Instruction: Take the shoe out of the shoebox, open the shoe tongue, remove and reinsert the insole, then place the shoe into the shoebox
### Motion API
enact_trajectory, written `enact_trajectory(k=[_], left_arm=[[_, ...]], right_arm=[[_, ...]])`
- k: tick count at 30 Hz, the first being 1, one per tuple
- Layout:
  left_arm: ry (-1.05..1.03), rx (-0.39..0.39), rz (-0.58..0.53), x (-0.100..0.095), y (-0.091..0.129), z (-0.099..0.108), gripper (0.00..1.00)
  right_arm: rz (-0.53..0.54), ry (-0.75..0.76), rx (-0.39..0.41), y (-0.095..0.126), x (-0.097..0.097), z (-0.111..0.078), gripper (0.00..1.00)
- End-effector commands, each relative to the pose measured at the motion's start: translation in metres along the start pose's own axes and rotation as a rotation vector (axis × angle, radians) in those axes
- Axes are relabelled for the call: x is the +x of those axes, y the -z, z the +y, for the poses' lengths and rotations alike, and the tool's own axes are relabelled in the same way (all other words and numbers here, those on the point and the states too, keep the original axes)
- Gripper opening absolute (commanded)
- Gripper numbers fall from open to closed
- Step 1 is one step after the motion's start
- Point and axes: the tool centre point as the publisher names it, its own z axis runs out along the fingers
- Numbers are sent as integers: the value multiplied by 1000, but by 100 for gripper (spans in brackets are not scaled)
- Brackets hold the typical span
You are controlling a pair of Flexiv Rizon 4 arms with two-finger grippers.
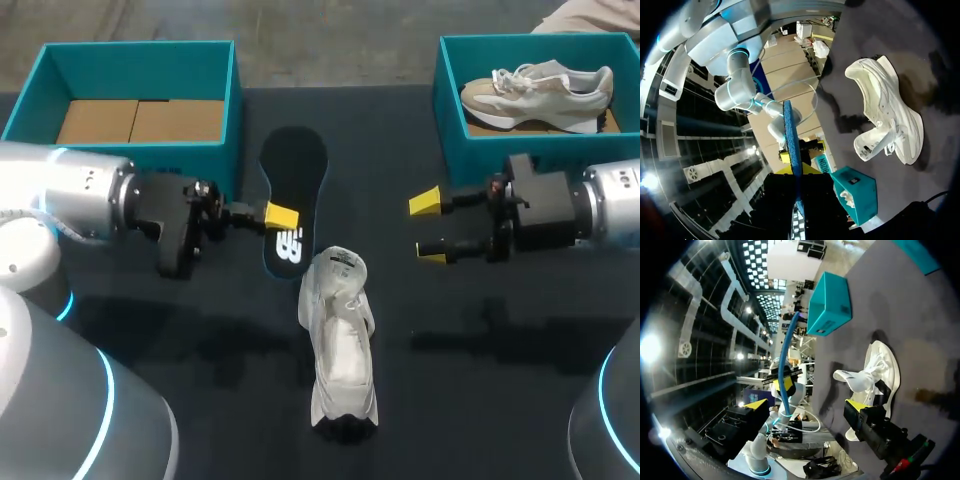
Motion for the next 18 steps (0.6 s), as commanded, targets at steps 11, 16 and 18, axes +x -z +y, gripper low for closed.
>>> enact_trajectory(k=[11, 16, 18], left_arm=[[-14, -19, -22, 11, -18, -12, 0], [-5, -16, -26, 12, -22, -13, 0], [-5, -16, -26, 12, -22, -13, 0]], right_arm=[[2, 43, 10, -13, 7, 21, 100], [-10, 75, 23, -19, 7, 31, 100], [-10, 80, 24, -21, 7, 35, 100]])
